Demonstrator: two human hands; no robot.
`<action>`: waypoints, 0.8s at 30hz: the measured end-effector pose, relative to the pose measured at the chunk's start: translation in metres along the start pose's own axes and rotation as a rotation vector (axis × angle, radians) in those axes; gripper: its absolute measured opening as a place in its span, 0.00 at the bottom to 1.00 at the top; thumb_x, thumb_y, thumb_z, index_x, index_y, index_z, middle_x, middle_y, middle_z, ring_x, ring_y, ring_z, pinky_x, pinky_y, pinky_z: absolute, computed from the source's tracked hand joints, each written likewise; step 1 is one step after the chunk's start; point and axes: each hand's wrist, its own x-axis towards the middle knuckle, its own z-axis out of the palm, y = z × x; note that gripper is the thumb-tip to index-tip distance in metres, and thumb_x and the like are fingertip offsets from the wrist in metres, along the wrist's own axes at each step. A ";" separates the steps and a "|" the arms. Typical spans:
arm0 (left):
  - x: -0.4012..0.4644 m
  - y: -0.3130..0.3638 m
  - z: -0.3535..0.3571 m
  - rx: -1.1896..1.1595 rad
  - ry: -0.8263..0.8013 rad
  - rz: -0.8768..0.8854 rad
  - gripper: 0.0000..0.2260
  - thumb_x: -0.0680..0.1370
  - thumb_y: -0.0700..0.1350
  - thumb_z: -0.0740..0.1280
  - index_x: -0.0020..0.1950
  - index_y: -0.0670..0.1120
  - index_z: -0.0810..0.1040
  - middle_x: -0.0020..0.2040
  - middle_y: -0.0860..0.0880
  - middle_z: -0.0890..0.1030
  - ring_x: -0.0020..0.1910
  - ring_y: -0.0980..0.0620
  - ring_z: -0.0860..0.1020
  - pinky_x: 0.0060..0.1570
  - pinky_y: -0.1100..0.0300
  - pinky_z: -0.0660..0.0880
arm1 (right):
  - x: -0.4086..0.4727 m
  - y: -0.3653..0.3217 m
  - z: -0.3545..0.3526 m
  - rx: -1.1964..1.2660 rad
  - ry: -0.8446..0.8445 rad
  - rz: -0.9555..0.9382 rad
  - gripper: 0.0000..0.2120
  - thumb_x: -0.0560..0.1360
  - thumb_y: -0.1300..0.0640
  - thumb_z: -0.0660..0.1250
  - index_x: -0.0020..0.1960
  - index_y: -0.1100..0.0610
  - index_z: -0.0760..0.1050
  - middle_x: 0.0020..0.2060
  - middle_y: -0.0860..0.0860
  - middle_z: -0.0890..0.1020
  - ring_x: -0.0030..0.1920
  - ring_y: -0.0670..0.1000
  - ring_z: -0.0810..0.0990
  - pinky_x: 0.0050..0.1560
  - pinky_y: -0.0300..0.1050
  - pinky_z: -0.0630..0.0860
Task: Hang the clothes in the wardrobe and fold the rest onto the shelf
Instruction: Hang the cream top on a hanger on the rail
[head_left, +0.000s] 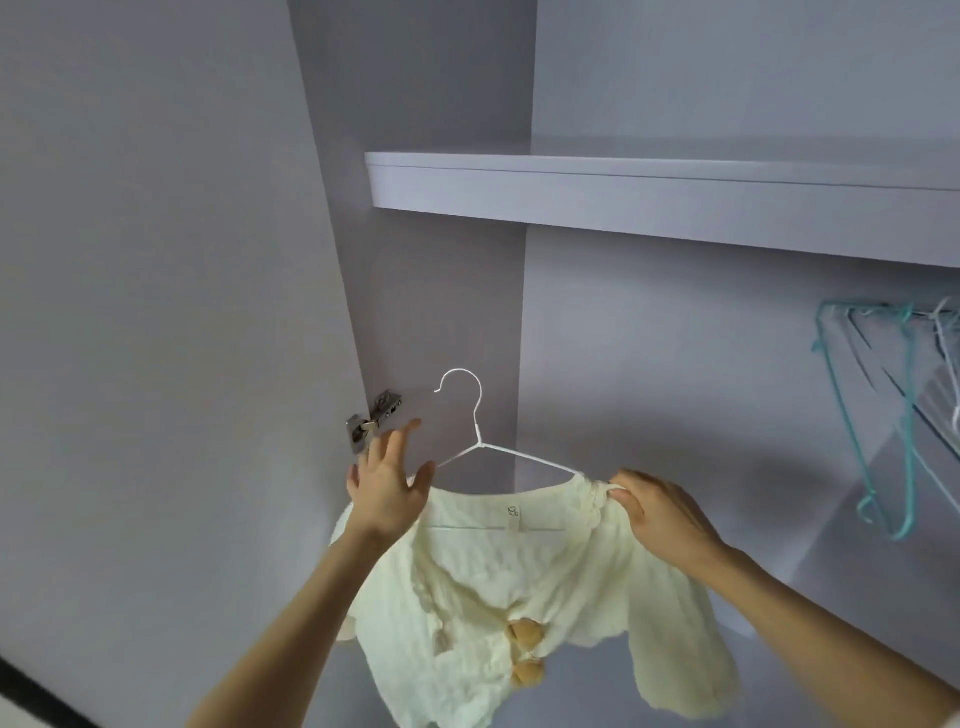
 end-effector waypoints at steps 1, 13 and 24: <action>0.005 0.002 0.004 0.011 -0.023 -0.009 0.23 0.78 0.45 0.64 0.73 0.50 0.64 0.69 0.47 0.66 0.69 0.44 0.64 0.68 0.46 0.58 | -0.001 0.002 -0.001 -0.054 0.026 0.063 0.09 0.80 0.53 0.57 0.44 0.54 0.70 0.38 0.47 0.76 0.43 0.58 0.76 0.38 0.45 0.64; 0.087 0.036 -0.031 0.174 -0.001 0.224 0.24 0.78 0.44 0.61 0.74 0.48 0.59 0.71 0.45 0.63 0.68 0.43 0.61 0.66 0.47 0.62 | 0.092 -0.087 -0.024 0.107 0.230 0.399 0.11 0.80 0.60 0.53 0.56 0.66 0.69 0.55 0.63 0.78 0.56 0.64 0.76 0.48 0.47 0.70; 0.187 0.083 -0.070 0.307 0.275 0.526 0.36 0.76 0.41 0.61 0.77 0.53 0.44 0.78 0.48 0.42 0.76 0.45 0.43 0.66 0.42 0.62 | 0.185 -0.121 -0.009 -0.099 0.420 0.369 0.09 0.79 0.61 0.51 0.56 0.63 0.66 0.52 0.59 0.81 0.52 0.61 0.80 0.48 0.49 0.74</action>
